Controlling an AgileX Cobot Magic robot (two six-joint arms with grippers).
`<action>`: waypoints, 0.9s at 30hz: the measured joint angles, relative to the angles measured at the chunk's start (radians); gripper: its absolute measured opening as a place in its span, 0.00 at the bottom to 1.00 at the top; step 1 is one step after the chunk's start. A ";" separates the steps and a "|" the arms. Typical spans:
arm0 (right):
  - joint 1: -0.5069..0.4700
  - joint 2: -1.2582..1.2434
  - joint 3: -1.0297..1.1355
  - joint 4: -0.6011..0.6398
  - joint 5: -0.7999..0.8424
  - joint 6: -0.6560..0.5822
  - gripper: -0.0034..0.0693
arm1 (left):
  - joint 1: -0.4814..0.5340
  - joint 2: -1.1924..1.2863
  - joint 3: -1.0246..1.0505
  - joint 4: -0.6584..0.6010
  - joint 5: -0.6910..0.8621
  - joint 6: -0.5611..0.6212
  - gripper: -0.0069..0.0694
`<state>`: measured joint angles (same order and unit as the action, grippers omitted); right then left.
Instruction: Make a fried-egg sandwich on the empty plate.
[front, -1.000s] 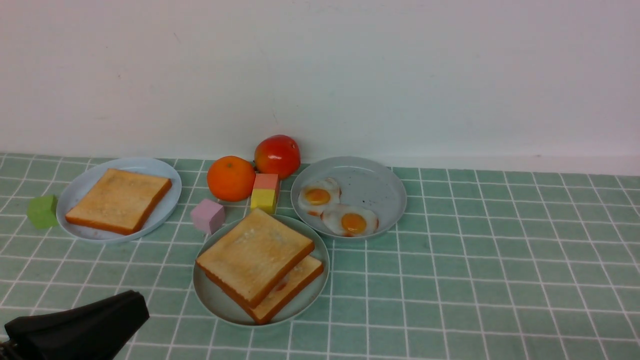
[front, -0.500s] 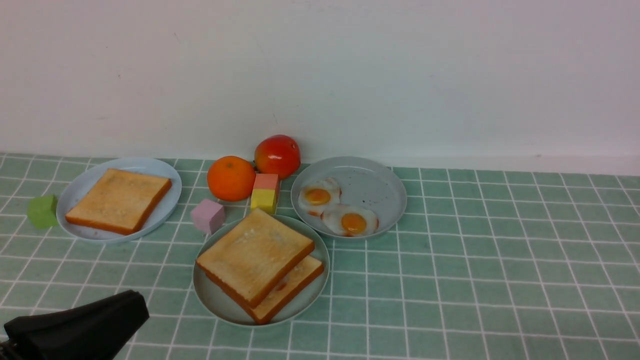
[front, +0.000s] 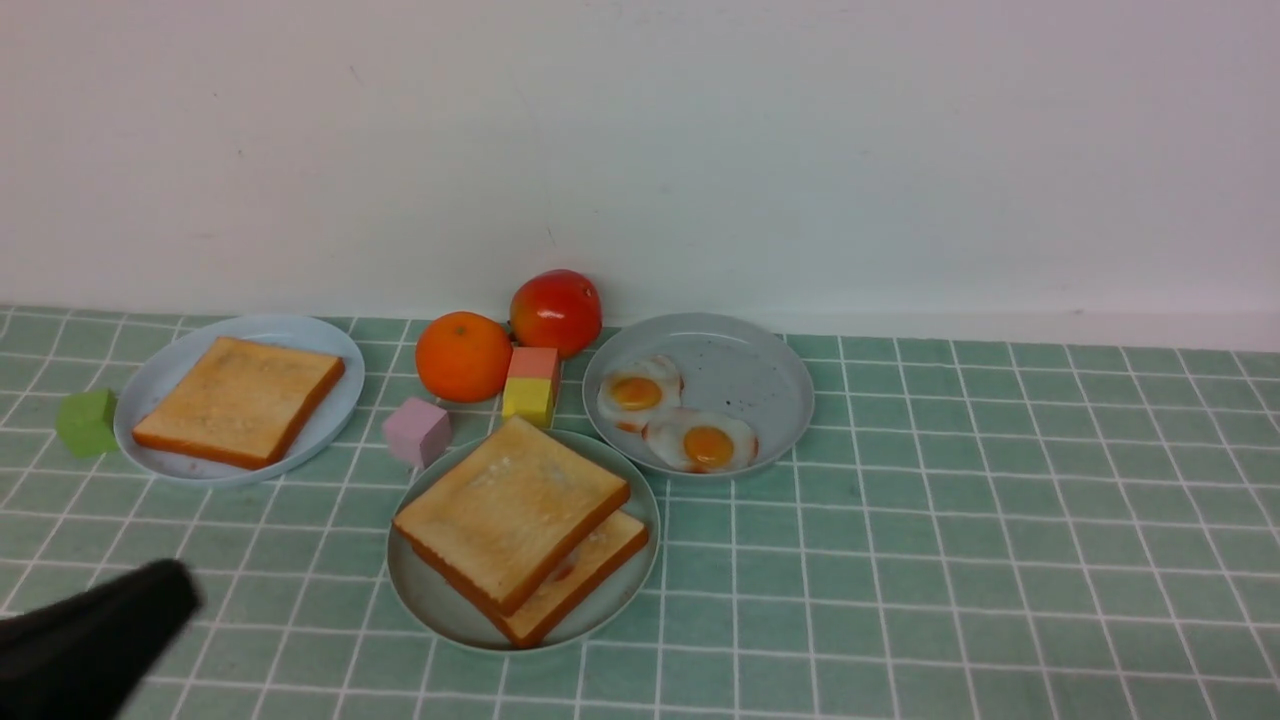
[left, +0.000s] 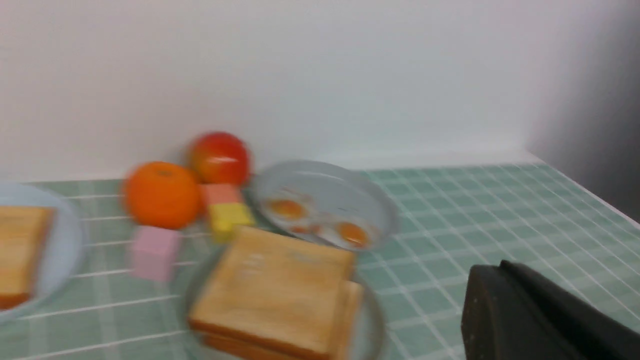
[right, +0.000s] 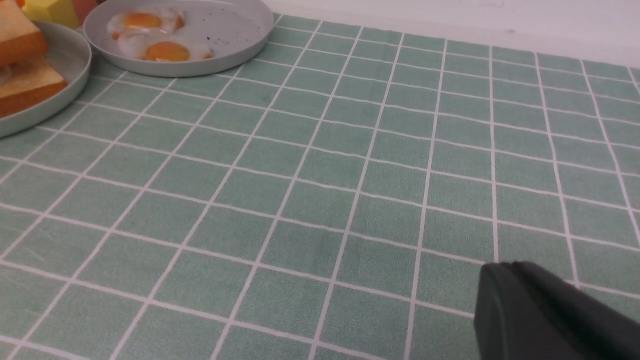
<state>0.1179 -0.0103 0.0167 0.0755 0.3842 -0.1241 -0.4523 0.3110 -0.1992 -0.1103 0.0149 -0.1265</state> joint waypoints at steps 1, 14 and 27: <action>0.000 0.000 0.000 0.000 0.000 0.000 0.06 | 0.090 -0.075 0.033 0.003 0.026 -0.002 0.07; 0.001 -0.001 0.000 0.000 0.000 -0.001 0.08 | 0.391 -0.321 0.230 0.019 0.362 -0.007 0.07; 0.001 -0.001 0.000 0.000 0.000 -0.002 0.10 | 0.391 -0.321 0.230 0.021 0.367 -0.007 0.07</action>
<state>0.1187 -0.0115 0.0167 0.0755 0.3842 -0.1260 -0.0616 -0.0102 0.0313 -0.0891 0.3814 -0.1334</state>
